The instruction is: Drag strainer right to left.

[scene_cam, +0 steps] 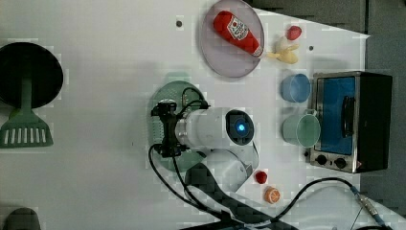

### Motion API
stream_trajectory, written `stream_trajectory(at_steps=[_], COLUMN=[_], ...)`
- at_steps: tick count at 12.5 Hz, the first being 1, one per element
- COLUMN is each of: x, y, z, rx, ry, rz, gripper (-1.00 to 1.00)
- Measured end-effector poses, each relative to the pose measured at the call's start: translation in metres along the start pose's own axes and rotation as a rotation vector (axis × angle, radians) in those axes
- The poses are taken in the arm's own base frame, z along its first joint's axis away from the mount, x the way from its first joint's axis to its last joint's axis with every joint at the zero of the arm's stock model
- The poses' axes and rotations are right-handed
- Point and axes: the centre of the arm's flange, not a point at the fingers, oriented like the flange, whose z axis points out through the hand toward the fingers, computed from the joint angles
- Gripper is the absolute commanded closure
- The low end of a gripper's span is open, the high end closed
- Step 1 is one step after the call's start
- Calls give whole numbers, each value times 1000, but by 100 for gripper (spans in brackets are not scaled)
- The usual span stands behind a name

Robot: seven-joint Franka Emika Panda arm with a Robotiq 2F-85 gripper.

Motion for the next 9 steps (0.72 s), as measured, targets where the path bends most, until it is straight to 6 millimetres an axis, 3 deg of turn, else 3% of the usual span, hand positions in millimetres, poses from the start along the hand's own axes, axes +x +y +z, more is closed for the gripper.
stream_trajectory(at_steps=[9], x=[-53], y=[-11], z=[10], rx=[18], ry=[-51], rz=[48], gripper=[-100])
